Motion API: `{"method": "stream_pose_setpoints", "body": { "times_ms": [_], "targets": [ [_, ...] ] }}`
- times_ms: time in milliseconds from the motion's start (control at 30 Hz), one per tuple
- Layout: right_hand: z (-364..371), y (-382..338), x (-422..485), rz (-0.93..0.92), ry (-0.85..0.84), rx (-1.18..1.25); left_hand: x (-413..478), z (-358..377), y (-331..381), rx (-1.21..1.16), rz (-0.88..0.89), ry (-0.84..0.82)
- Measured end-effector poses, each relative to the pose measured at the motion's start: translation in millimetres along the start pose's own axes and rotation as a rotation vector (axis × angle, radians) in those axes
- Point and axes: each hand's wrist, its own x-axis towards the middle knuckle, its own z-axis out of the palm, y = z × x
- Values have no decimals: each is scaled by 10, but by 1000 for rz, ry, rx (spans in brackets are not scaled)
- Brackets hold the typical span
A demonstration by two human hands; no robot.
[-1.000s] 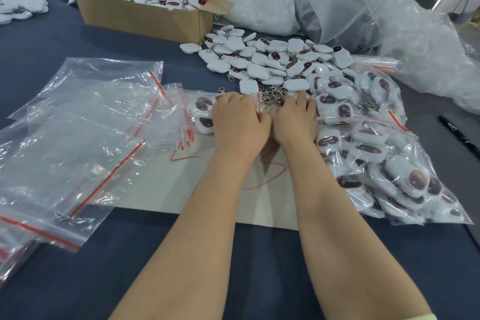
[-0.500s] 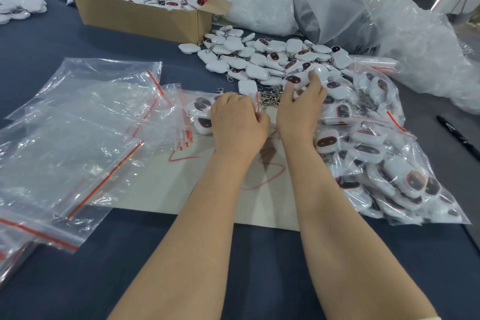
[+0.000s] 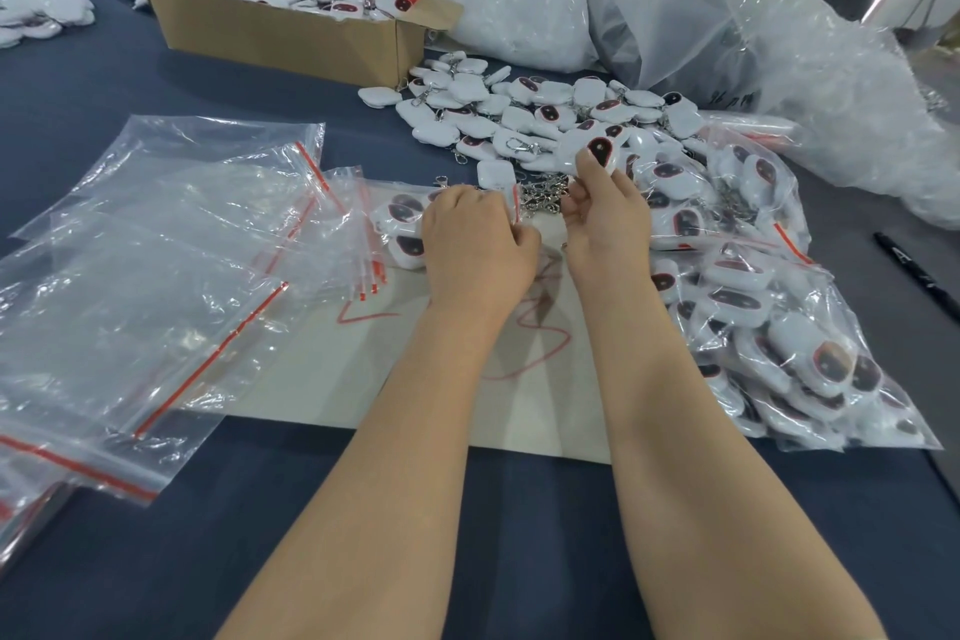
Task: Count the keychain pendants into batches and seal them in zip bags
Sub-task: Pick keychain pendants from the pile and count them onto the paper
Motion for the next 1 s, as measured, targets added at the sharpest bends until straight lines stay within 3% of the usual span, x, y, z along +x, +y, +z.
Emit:
{"method": "stream_pose_setpoints", "body": {
  "times_ms": [200, 400, 667, 1000],
  "targets": [
    [26, -29, -35, 130, -56, 344, -6, -7, 10, -10, -10, -4],
    [59, 1, -65, 125, -69, 179, -5, -7, 16, -2, -17, -7],
    [60, 57, -92, -41, -169, -104, -9, -15, 17, -2, -14, -5],
    [76, 57, -108, 23, -213, -20, -7, -6, 18, -5, -12, 14]
  ]
}}
